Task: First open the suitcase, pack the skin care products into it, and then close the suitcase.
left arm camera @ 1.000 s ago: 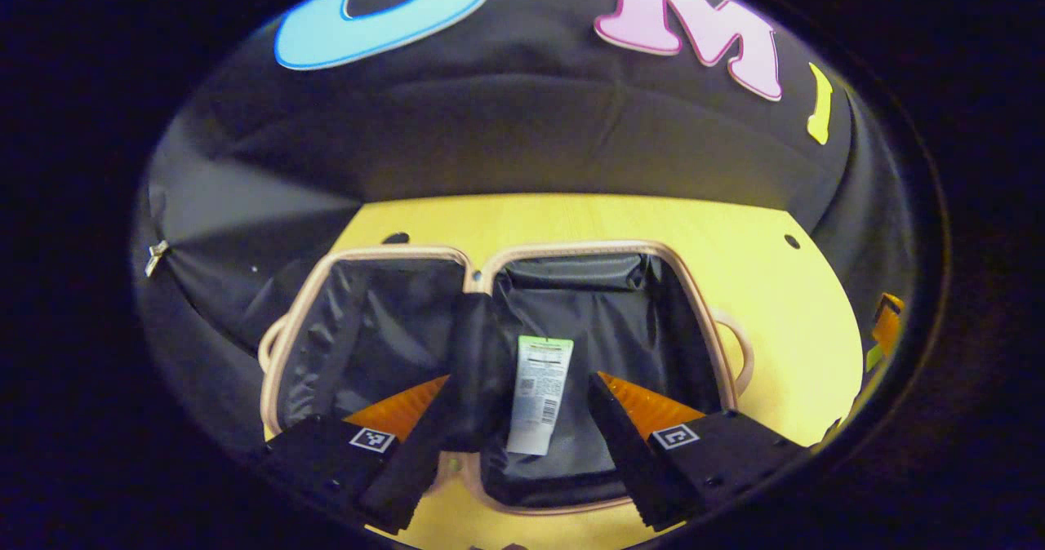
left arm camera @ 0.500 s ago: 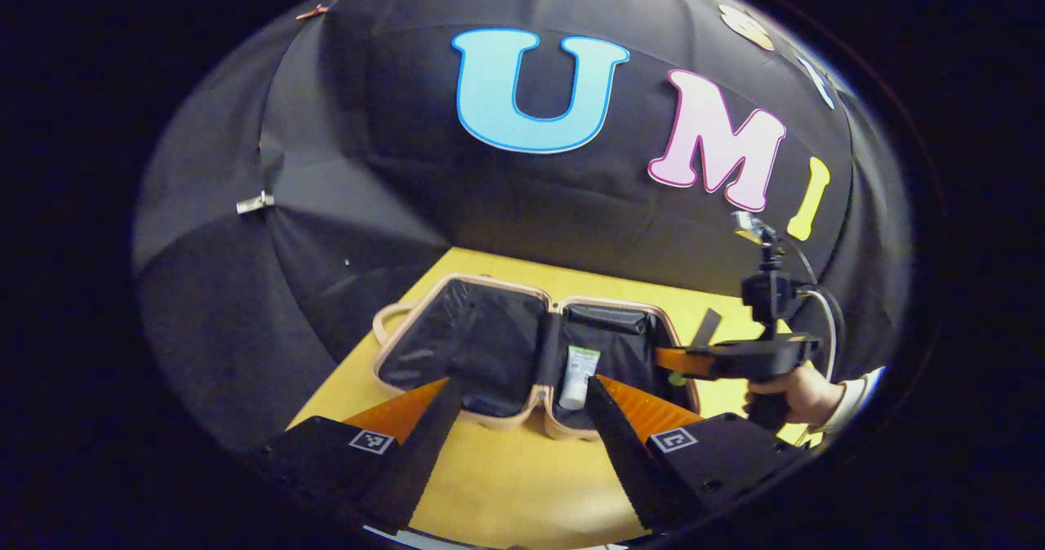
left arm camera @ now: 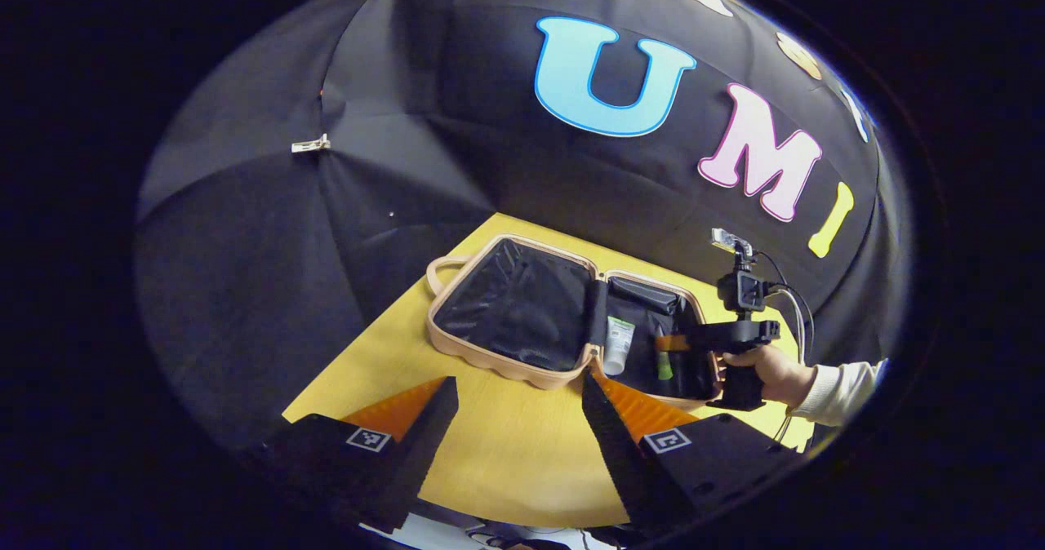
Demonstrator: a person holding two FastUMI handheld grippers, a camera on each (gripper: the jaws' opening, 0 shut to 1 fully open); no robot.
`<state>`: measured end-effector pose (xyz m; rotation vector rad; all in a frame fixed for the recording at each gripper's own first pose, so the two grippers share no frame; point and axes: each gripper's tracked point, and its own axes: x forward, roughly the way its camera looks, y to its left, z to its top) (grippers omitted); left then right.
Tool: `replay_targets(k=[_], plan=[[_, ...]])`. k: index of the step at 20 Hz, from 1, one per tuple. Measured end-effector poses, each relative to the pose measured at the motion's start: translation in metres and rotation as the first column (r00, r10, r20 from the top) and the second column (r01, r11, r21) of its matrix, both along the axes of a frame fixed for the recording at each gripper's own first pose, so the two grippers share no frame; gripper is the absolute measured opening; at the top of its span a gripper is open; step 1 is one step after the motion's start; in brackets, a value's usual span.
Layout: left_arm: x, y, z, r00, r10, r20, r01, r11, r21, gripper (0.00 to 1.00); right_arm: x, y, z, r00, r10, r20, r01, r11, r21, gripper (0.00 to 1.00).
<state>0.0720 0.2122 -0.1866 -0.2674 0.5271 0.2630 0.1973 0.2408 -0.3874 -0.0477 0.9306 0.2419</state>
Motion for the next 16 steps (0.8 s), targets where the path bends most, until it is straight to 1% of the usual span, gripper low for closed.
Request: replay_targets(k=[2, 3, 4, 6, 7, 8, 9, 10, 11, 12, 13, 15, 16], plan=[[0.010, 0.020, 0.004, 0.999, 0.036, 0.011, -0.036, 0.998, 0.047, 0.96, 0.000, 0.000, 0.018, 1.000, 0.004, 0.031, -0.005, 0.999, 0.031, 0.42], [0.017, 0.034, 0.008, 0.998, 0.061, 0.030, -0.063, 0.995, 0.074, 0.92, -0.001, -0.002, 0.029, 0.998, 0.017, 0.060, -0.019, 0.999, 0.033, 0.46], [0.026, 0.050, 0.010, 0.995, 0.092, 0.044, -0.096, 0.990, 0.100, 0.96, -0.002, -0.006, 0.041, 0.995, 0.036, 0.097, -0.039, 0.999, 0.028, 0.60], [0.043, 0.089, 0.009, 0.985, 0.160, 0.066, -0.167, 0.978, 0.122, 0.96, -0.006, -0.017, 0.067, 0.980, 0.070, 0.187, -0.073, 0.997, 0.009, 0.90], [0.053, 0.108, 0.005, 0.980, 0.189, 0.065, -0.195, 0.975, 0.105, 0.96, -0.010, -0.020, 0.080, 0.969, 0.084, 0.232, -0.088, 0.996, 0.009, 0.94], [0.064, 0.126, -0.005, 0.974, 0.223, 0.042, -0.225, 0.972, 0.071, 0.96, -0.015, -0.026, 0.090, 0.958, 0.092, 0.271, -0.096, 0.995, 0.004, 0.97], [0.071, 0.144, -0.015, 0.962, 0.271, 0.020, -0.272, 0.962, 0.028, 0.96, -0.025, -0.034, 0.096, 0.950, 0.116, 0.292, -0.117, 0.993, -0.013, 0.97], [0.087, 0.156, -0.024, 0.956, 0.292, 0.019, -0.291, 0.956, -0.032, 0.96, -0.034, -0.041, 0.101, 0.941, 0.148, 0.306, -0.144, 0.989, -0.037, 0.96], [0.102, 0.166, -0.032, 0.954, 0.300, 0.029, -0.296, 0.950, -0.102, 0.96, -0.042, -0.049, 0.105, 0.931, 0.176, 0.319, -0.165, 0.984, -0.062, 0.96], [0.119, 0.180, -0.040, 0.952, 0.304, 0.038, -0.293, 0.941, -0.170, 1.00, -0.050, -0.056, 0.109, 0.921, 0.197, 0.336, -0.183, 0.980, -0.074, 0.97], [0.135, 0.193, -0.048, 0.946, 0.321, 0.036, -0.305, 0.925, -0.227, 0.96, -0.058, -0.062, 0.114, 0.913, 0.206, 0.353, -0.189, 0.979, -0.080, 0.98], [0.165, 0.209, -0.069, 0.947, 0.318, 0.031, -0.291, 0.899, -0.328, 0.96, -0.074, -0.075, 0.116, 0.901, 0.201, 0.386, -0.188, 0.980, -0.070, 0.98], [0.178, 0.221, -0.077, 0.944, 0.328, 0.041, -0.293, 0.887, -0.357, 0.96, -0.081, -0.082, 0.113, 0.903, 0.191, 0.386, -0.180, 0.982, -0.064, 0.98]])
